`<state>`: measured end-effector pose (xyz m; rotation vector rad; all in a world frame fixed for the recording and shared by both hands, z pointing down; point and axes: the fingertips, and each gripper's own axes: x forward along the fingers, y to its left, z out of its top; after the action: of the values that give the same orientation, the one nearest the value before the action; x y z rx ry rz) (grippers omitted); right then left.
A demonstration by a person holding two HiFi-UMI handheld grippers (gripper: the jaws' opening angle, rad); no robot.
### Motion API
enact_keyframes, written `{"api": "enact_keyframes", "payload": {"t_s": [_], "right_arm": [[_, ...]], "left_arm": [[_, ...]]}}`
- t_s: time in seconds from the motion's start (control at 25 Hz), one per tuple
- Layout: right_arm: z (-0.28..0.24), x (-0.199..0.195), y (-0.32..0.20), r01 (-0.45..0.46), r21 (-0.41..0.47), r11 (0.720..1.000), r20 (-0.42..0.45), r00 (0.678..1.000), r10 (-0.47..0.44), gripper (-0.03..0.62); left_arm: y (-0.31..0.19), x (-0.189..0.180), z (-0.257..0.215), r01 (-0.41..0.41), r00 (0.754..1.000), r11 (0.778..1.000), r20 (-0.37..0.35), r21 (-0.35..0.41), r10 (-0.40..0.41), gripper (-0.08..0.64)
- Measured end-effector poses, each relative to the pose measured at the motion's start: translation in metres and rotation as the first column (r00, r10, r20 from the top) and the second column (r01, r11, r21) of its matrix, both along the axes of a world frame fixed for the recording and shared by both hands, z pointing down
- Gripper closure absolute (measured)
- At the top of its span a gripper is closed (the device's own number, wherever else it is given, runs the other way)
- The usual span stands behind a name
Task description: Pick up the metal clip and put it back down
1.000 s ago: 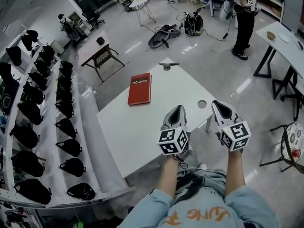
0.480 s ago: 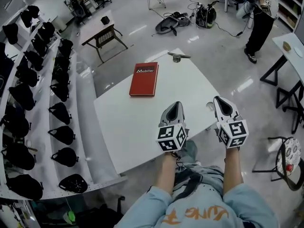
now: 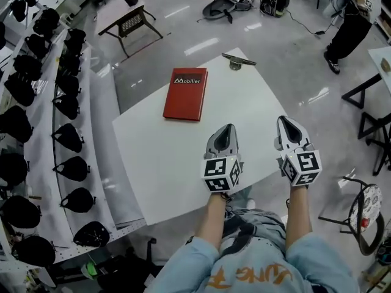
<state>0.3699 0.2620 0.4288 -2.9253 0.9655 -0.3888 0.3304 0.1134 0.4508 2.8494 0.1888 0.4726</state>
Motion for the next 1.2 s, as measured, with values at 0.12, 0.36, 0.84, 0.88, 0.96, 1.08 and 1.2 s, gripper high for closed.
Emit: {"api": "enact_keyframes", "payload": {"t_s": [0.12,0.36,0.84,0.88,0.96,1.08,1.2], "right_arm": [[0.014,0.02,-0.014,0.021,-0.004,1.0,0.018,1.0,-0.021,0.559],[0.041,0.058,-0.04,0.076,-0.037,0.996,0.064,0.995,-0.074,0.56],[0.074,0.123,-0.093,0.179,-0.128,0.976,0.054,0.983,-0.173,0.558],[0.077,0.127,-0.098,0.187,-0.136,0.973,0.053,0.982,-0.182,0.56],[0.083,0.134,-0.106,0.203,-0.155,0.967,0.051,0.979,-0.198,0.558],[0.089,0.148,-0.116,0.226,-0.191,0.955,0.045,0.974,-0.221,0.56],[0.101,0.16,-0.127,0.254,-0.232,0.939,0.045,0.967,-0.251,0.558]], "left_arm": [[-0.011,0.018,0.01,0.026,1.0,0.999,0.013,-0.029,-0.025,0.551],[-0.02,0.057,0.031,0.048,0.998,0.998,0.029,-0.042,-0.047,0.551],[-0.053,0.105,0.077,0.07,0.996,0.996,0.058,-0.058,-0.067,0.551],[-0.055,0.107,0.08,0.073,0.996,0.996,0.058,-0.06,-0.069,0.551],[-0.059,0.112,0.085,0.074,0.996,0.996,0.058,-0.058,-0.071,0.551],[-0.063,0.12,0.089,0.072,0.996,0.996,0.053,-0.044,-0.07,0.551],[-0.067,0.125,0.098,0.073,0.995,0.996,0.065,-0.044,-0.07,0.551]]}}
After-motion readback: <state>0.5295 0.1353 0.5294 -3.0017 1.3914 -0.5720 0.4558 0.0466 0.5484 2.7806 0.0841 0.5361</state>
